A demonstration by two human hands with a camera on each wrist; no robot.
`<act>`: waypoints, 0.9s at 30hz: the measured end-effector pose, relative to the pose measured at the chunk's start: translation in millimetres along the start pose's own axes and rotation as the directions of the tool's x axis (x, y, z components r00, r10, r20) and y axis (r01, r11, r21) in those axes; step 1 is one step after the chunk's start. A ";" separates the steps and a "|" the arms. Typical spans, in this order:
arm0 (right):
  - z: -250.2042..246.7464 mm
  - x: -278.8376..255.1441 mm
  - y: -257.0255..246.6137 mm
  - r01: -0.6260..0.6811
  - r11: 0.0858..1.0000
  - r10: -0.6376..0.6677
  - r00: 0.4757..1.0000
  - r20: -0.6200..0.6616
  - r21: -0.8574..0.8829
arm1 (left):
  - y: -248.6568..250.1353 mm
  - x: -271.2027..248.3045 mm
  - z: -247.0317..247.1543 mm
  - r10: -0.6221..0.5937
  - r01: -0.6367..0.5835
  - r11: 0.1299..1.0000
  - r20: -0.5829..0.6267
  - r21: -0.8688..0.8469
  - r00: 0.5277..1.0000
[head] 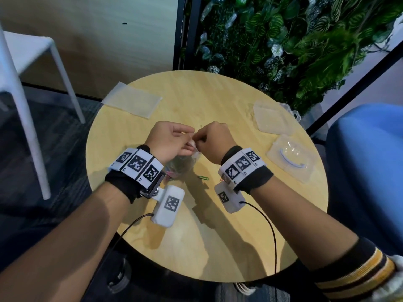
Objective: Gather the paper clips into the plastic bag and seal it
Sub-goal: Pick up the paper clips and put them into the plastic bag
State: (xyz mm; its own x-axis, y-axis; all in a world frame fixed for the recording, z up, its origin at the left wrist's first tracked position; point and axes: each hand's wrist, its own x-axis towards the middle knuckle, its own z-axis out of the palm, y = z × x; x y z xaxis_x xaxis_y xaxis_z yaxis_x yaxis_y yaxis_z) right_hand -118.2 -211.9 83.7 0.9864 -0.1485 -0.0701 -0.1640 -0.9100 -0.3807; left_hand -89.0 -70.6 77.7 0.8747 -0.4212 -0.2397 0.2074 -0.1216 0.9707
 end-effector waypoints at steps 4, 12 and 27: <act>-8.2 -0.1 -0.1 -0.004 0.999 0.002 0.998 0.056 0.037 | 3.1 1.7 -3.1 0.017 -0.017 1.000 -0.016 0.010 1.000; -30.5 -8.3 2.3 0.114 0.974 -0.128 0.990 0.063 0.196 | 3.0 0.6 -5.4 0.037 -0.037 0.999 -0.016 0.036 0.999; 26.3 29.3 121.3 -0.138 0.950 0.217 0.936 0.277 -0.279 | 6.5 4.5 -24.2 0.056 -0.054 0.998 -0.051 0.046 0.997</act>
State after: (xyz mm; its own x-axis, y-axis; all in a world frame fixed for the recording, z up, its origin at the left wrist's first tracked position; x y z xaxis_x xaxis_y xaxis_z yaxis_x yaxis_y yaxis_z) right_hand -109.4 -316.5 11.3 0.8857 -0.2296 -0.4035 -0.2902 -0.9523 -0.0949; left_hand -73.1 -51.5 83.4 0.9061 -0.3811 -0.1838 0.1399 -0.1400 0.9802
